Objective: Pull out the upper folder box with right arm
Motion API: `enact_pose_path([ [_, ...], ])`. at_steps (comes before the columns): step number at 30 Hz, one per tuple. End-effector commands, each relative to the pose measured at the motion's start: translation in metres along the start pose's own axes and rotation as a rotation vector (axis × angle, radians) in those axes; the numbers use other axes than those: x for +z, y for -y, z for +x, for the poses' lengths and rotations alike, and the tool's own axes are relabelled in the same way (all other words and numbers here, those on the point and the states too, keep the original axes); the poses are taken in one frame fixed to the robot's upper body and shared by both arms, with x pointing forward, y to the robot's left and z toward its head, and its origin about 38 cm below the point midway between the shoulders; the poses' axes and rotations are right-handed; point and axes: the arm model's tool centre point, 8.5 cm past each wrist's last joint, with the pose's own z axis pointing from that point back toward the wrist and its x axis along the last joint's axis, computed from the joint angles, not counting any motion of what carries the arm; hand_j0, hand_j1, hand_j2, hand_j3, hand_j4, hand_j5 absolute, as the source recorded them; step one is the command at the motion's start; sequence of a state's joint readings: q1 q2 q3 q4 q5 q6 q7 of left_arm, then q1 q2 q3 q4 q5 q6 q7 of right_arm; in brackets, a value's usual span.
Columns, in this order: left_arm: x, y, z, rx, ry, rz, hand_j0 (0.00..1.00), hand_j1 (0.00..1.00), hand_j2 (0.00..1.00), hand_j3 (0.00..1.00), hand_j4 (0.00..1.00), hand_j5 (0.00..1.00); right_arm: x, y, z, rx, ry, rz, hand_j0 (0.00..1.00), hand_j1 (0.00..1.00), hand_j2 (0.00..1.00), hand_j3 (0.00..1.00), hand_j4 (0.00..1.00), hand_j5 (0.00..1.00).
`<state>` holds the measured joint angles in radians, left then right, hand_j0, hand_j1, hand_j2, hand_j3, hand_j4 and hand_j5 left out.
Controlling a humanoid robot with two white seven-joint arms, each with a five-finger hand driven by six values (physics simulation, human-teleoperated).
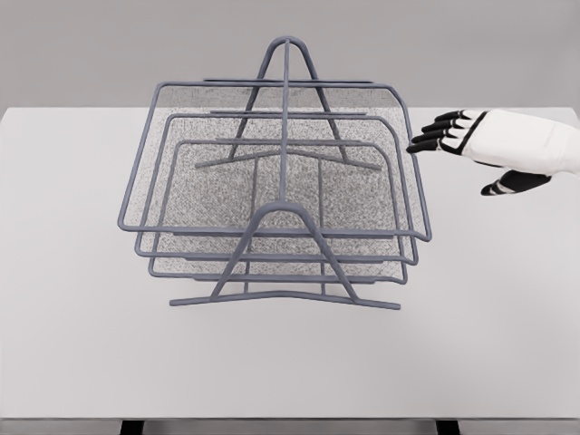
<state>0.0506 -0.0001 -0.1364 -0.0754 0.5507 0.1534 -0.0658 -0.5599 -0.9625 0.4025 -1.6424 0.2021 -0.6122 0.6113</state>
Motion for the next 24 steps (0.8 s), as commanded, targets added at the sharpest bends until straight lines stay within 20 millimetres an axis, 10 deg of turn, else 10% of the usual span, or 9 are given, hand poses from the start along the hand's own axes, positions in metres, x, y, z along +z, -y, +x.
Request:
enact_pose_path([
  [1,0.0,0.0,0.0,0.0,0.0,0.0,1.0,1.0,1.0,1.0,1.0,1.0,-0.002,-0.004,-0.005,-0.021,-0.009,-0.005,1.0,1.0,1.0,1.0,1.0,1.0],
  [6,0.0,0.0,0.0,0.0,0.0,0.0,1.0,1.0,1.0,1.0,1.0,1.0,-0.035,0.001,0.005,-0.016,0.058,-0.035,1.0,1.0,1.0,1.0,1.0,1.0],
  [10,0.0,0.0,0.0,0.0,0.0,0.0,1.0,1.0,1.0,1.0,1.0,1.0,-0.005,0.012,-0.007,0.02,-0.005,0.009,1.0,1.0,1.0,1.0,1.0,1.0],
  [14,0.0,0.0,0.0,0.0,0.0,0.0,1.0,1.0,1.0,1.0,1.0,1.0,-0.036,-0.014,0.002,-0.031,0.057,0.046,1.0,1.0,1.0,1.0,1.0,1.0],
  [24,0.0,0.0,0.0,0.0,0.0,0.0,1.0,1.0,1.0,1.0,1.0,1.0,-0.044,-0.035,0.009,-0.067,0.081,0.07,1.0,1.0,1.0,1.0,1.0,1.0],
])
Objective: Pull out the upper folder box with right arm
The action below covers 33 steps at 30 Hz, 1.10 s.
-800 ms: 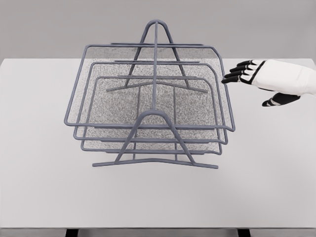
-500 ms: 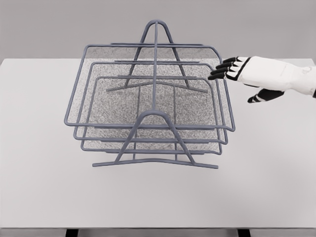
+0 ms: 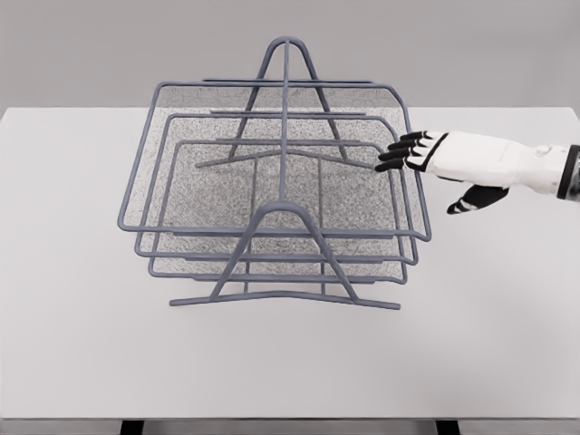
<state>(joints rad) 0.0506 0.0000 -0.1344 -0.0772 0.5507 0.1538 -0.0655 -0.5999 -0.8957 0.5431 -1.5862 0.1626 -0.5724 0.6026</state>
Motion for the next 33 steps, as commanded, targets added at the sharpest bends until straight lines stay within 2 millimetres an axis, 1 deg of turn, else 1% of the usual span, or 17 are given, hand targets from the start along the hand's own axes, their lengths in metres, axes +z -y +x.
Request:
enact_pose_path([
  [1,0.0,0.0,-0.001,-0.002,-0.002,0.001,1.0,1.0,1.0,1.0,1.0,1.0,-0.007,-0.009,0.004,0.052,0.022,0.049,1.0,1.0,1.0,1.0,1.0,1.0],
  [3,0.0,0.0,-0.001,-0.002,-0.002,0.001,1.0,1.0,1.0,1.0,1.0,1.0,-0.006,-0.009,0.005,0.053,0.024,0.05,1.0,1.0,1.0,1.0,1.0,1.0],
  [4,0.0,0.0,-0.001,-0.002,-0.002,0.001,1.0,1.0,1.0,1.0,1.0,1.0,-0.001,-0.006,0.003,0.061,0.011,0.05,1.0,1.0,1.0,1.0,1.0,1.0],
  [5,0.0,0.0,-0.001,-0.002,-0.002,0.001,1.0,1.0,1.0,1.0,1.0,1.0,0.016,0.001,-0.004,0.075,-0.028,0.06,1.0,1.0,1.0,1.0,1.0,1.0],
  [7,0.0,0.0,-0.001,-0.002,-0.002,0.001,1.0,1.0,1.0,1.0,1.0,1.0,0.024,0.003,-0.007,0.077,-0.045,0.067,1.0,1.0,1.0,1.0,1.0,1.0],
  [9,0.0,0.0,-0.001,-0.002,-0.002,0.001,1.0,1.0,1.0,1.0,1.0,1.0,0.041,0.001,-0.012,0.082,-0.085,0.098,1.0,1.0,1.0,1.0,1.0,1.0],
  [11,0.0,0.0,-0.001,-0.002,-0.002,0.001,1.0,1.0,1.0,1.0,1.0,1.0,0.044,-0.001,-0.015,0.075,-0.095,0.105,1.0,1.0,1.0,1.0,1.0,1.0],
  [15,0.0,0.0,-0.001,-0.002,-0.002,0.001,1.0,1.0,1.0,1.0,1.0,1.0,0.069,0.002,-0.022,0.082,-0.149,0.138,1.0,1.0,1.0,1.0,1.0,1.0],
  [16,0.0,0.0,-0.001,-0.002,-0.002,0.001,1.0,1.0,1.0,1.0,1.0,1.0,0.07,0.003,-0.022,0.083,-0.152,0.14,1.0,1.0,1.0,1.0,1.0,1.0],
  [18,0.0,0.0,-0.001,-0.002,-0.002,0.001,1.0,1.0,1.0,1.0,1.0,1.0,0.087,0.005,-0.024,0.064,-0.174,0.151,1.0,1.0,1.0,1.0,1.0,1.0],
  [21,0.0,0.0,-0.001,-0.002,-0.002,0.001,1.0,1.0,1.0,1.0,1.0,1.0,0.098,0.006,-0.026,0.067,-0.197,0.166,1.0,1.0,1.0,1.0,1.0,1.0],
  [23,0.0,0.0,-0.001,-0.002,-0.002,0.001,1.0,1.0,1.0,1.0,1.0,1.0,0.114,0.011,-0.027,0.045,-0.22,0.168,1.0,1.0,1.0,1.0,1.0,1.0],
  [24,0.0,0.0,-0.001,-0.002,-0.002,0.001,1.0,1.0,1.0,1.0,1.0,1.0,0.117,0.011,-0.028,0.045,-0.228,0.172,1.0,1.0,1.0,1.0,1.0,1.0],
  [25,0.0,0.0,-0.001,-0.002,-0.002,0.001,1.0,1.0,1.0,1.0,1.0,1.0,0.121,0.011,-0.031,0.041,-0.24,0.175,1.0,1.0,1.0,1.0,1.0,1.0],
  [30,0.0,0.0,-0.001,-0.002,-0.002,0.001,1.0,1.0,1.0,1.0,1.0,1.0,0.157,0.005,-0.054,-0.019,-0.352,0.191,1.0,1.0,1.0,1.0,1.0,1.0],
  [31,0.0,0.0,-0.001,-0.002,-0.002,0.001,1.0,1.0,1.0,1.0,1.0,1.0,0.171,0.006,-0.06,-0.042,-0.387,0.186,1.0,1.0,1.0,1.0,1.0,1.0],
  [33,0.0,0.0,-0.001,-0.002,-0.002,0.001,1.0,1.0,1.0,1.0,1.0,1.0,0.178,0.007,-0.061,-0.044,-0.404,0.192,1.0,1.0,1.0,1.0,1.0,1.0],
])
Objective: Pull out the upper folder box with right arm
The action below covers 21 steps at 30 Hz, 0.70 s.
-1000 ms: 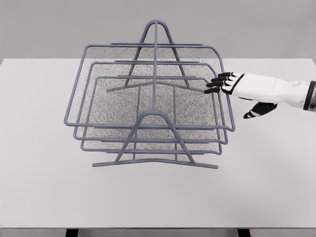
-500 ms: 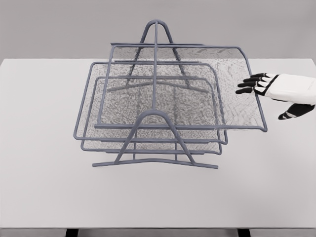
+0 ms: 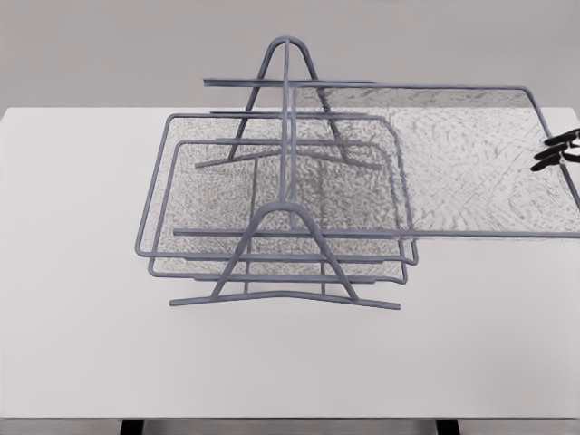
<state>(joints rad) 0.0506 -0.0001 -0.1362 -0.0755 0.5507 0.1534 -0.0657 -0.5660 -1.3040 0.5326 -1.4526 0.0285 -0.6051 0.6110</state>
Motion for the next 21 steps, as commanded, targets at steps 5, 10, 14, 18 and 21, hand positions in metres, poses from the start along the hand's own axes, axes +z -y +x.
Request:
enact_pose_path([
  [5,0.0,0.0,0.0,0.0,0.0,0.0,1.0,1.0,1.0,1.0,1.0,1.0,0.019,0.008,-0.013,0.002,-0.053,-0.019,1.0,1.0,1.0,1.0,1.0,1.0],
  [10,0.0,0.0,0.0,0.0,0.0,0.0,1.0,1.0,1.0,1.0,1.0,1.0,0.038,0.065,0.009,0.048,0.012,-0.193,1.0,1.0,1.0,1.0,1.0,1.0],
  [14,0.0,0.0,0.0,0.0,0.0,0.0,1.0,1.0,1.0,1.0,1.0,1.0,0.005,0.082,0.072,0.126,0.23,-0.239,1.0,1.0,1.0,1.0,1.0,1.0],
  [18,0.0,0.0,0.0,0.0,0.0,0.0,1.0,1.0,1.0,1.0,1.0,1.0,-0.009,0.081,0.084,0.117,0.291,-0.252,1.0,1.0,1.0,1.0,1.0,1.0],
  [21,0.0,0.0,0.0,0.0,0.0,0.0,1.0,1.0,1.0,1.0,1.0,1.0,-0.028,0.08,0.094,0.096,0.355,-0.284,1.0,1.0,1.0,1.0,1.0,1.0],
])
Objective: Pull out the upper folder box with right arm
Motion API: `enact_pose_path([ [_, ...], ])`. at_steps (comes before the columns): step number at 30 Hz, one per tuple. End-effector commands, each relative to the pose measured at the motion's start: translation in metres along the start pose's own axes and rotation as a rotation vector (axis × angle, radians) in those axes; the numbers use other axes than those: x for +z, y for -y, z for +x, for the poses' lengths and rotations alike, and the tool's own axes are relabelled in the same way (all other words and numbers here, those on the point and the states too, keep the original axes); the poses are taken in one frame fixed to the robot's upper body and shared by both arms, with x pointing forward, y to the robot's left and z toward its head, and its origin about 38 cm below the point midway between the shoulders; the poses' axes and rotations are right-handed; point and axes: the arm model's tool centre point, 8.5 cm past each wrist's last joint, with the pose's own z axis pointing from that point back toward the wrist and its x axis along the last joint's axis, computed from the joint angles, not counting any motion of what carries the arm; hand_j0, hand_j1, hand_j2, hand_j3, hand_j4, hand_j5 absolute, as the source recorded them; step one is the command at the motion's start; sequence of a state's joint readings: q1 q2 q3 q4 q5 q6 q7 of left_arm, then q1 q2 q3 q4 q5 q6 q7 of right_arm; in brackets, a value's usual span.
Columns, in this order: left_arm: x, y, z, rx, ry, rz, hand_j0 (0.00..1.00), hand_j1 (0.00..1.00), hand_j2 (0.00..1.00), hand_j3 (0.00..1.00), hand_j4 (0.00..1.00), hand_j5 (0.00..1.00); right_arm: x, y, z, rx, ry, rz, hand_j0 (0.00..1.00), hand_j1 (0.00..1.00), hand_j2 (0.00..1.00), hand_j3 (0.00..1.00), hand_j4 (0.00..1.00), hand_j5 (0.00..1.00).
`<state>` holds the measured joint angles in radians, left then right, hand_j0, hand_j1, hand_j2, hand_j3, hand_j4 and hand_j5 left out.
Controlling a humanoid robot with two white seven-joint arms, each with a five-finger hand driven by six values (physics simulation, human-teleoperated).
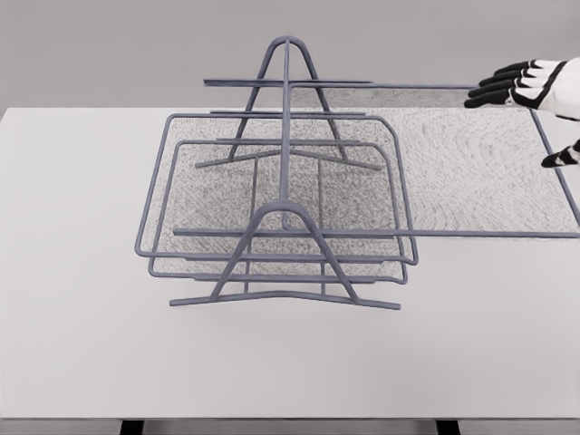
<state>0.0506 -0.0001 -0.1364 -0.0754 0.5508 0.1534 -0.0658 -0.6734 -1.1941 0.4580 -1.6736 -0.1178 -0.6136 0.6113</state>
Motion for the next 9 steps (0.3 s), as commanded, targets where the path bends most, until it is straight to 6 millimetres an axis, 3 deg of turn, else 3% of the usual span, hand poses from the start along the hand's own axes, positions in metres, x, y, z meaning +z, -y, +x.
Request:
enact_pose_path([
  [1,0.0,0.0,0.0,0.0,0.0,0.0,1.0,1.0,1.0,1.0,1.0,1.0,-0.025,-0.011,0.008,-0.039,0.075,-0.025,1.0,1.0,1.0,1.0,1.0,1.0],
  [6,0.0,0.001,0.003,0.002,0.007,-0.004,1.0,1.0,1.0,1.0,1.0,1.0,-0.078,-0.017,0.026,-0.086,0.223,-0.12,1.0,1.0,1.0,1.0,1.0,1.0],
  [9,0.0,0.001,0.002,0.007,0.005,-0.002,1.0,1.0,1.0,1.0,1.0,1.0,-0.08,-0.022,0.026,-0.094,0.226,-0.109,1.0,1.0,1.0,1.0,1.0,1.0],
])
